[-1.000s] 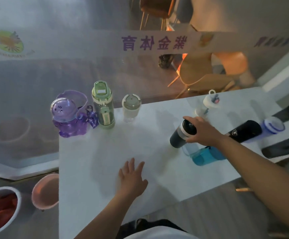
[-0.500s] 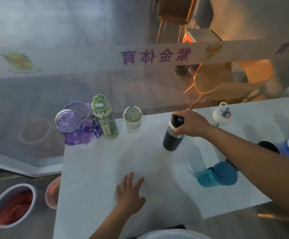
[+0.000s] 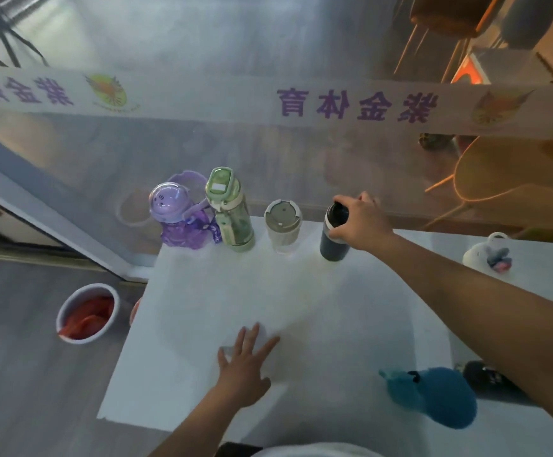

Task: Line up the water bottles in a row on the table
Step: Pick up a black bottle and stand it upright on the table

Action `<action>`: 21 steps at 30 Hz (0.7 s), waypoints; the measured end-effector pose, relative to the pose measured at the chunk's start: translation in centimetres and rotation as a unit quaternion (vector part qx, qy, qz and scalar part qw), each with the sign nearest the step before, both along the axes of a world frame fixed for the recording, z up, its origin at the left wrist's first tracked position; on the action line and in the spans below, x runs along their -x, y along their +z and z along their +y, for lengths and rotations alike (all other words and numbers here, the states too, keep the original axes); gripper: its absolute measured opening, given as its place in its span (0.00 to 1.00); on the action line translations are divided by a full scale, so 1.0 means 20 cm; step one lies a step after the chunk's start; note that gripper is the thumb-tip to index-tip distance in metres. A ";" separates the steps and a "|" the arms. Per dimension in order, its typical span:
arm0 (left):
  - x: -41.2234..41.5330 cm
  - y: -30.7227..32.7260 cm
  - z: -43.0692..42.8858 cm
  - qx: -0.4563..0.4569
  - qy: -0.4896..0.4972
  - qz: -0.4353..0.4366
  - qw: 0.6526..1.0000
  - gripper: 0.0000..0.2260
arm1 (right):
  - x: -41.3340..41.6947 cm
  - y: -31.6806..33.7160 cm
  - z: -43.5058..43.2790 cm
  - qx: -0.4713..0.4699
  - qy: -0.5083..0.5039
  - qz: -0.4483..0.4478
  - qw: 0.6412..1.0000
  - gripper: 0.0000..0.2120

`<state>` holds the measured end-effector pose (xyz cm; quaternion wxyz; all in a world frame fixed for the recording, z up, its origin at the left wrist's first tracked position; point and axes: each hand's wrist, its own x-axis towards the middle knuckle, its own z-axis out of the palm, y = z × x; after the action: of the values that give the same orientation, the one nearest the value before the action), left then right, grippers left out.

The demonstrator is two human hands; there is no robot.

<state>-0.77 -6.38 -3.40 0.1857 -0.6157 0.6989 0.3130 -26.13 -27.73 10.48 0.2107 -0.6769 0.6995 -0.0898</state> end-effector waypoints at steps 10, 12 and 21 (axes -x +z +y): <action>0.01 0.01 0.00 -0.002 0.011 0.001 1.000 0.36 | -0.01 -0.02 -0.04 0.013 -0.010 0.004 1.000 0.33; 0.00 0.01 0.00 -0.002 0.011 0.002 1.000 0.36 | -0.01 -0.02 -0.04 0.011 -0.015 0.001 1.000 0.34; -0.01 0.01 0.00 -0.002 0.007 0.006 1.000 0.37 | -0.03 0.01 -0.01 -0.019 -0.010 0.024 0.999 0.34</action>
<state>-0.64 -6.33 -3.30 0.1804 -0.6184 0.6950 0.3195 -25.59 -27.92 10.70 0.2062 -0.6679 0.7124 -0.0621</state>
